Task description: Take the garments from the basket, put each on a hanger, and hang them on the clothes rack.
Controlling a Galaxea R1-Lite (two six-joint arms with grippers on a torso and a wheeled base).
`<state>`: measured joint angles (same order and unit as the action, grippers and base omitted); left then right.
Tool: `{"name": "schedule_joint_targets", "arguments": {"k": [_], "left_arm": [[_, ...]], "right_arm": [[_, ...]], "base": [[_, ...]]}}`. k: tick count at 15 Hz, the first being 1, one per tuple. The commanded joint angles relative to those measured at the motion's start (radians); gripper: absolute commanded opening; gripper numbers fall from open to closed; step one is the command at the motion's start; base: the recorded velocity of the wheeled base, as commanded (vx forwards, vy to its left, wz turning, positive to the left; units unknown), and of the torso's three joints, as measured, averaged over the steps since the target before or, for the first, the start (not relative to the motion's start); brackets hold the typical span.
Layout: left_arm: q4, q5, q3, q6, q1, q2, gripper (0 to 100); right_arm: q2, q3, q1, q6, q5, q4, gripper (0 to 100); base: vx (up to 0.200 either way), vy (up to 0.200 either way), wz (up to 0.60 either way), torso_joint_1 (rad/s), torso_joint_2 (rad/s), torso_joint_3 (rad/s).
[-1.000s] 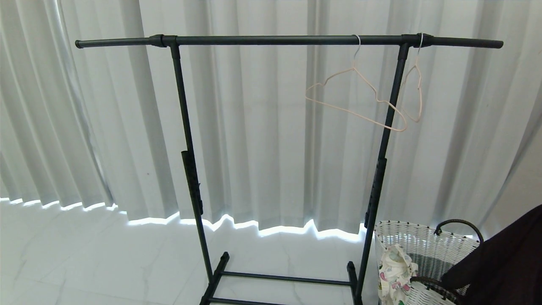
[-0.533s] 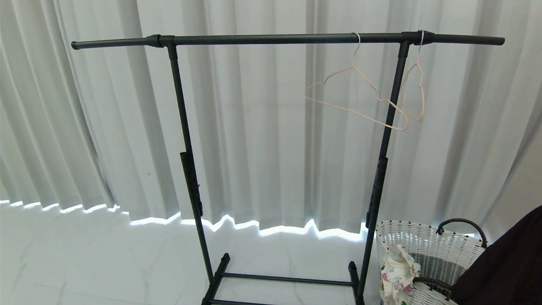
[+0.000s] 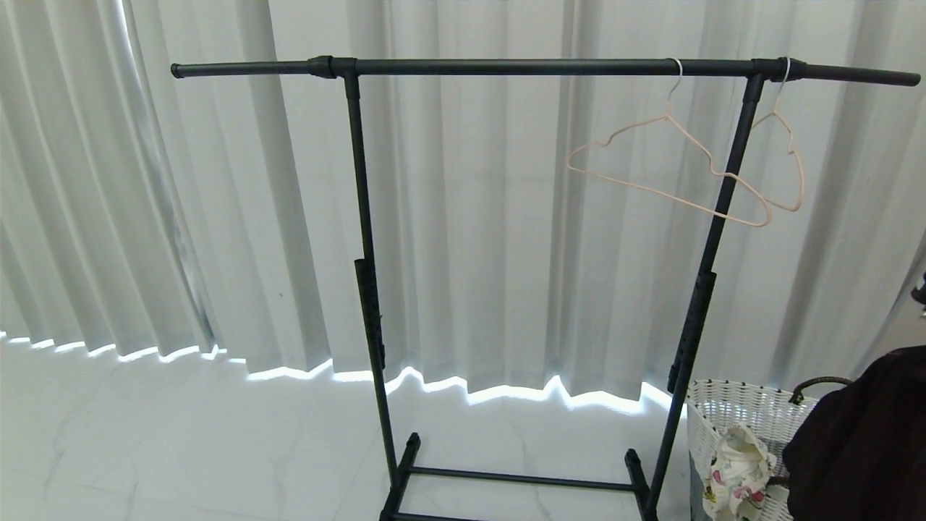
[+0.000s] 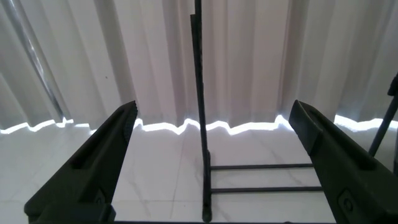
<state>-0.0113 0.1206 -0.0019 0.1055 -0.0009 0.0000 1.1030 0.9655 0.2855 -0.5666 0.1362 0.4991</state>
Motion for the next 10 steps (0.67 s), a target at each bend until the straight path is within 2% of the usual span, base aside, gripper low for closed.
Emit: {"name": "schedule_joint_targets", "arguments": {"k": [1, 7, 10], "left_arm": [[-0.001, 0.001, 0.0, 0.002, 0.001, 0.0, 100], [-0.001, 0.001, 0.0, -0.004, 0.001, 0.0, 100], [-0.001, 0.001, 0.0, 0.0, 0.001, 0.0, 100]], "right_arm": [[0.072, 0.007, 0.132, 0.074, 0.002, -0.001, 0], [0.252, 0.051, 0.405, 0.341, 0.0, -0.005, 0], [0.307, 0.101, 0.439, 0.441, -0.026, -0.007, 0]], "base": [[0.0, 0.0, 0.0, 0.0, 0.0, 0.0], [0.0, 0.0, 0.0, 0.0, 0.0, 0.0], [0.0, 0.0, 0.0, 0.0, 0.0, 0.0]]}}
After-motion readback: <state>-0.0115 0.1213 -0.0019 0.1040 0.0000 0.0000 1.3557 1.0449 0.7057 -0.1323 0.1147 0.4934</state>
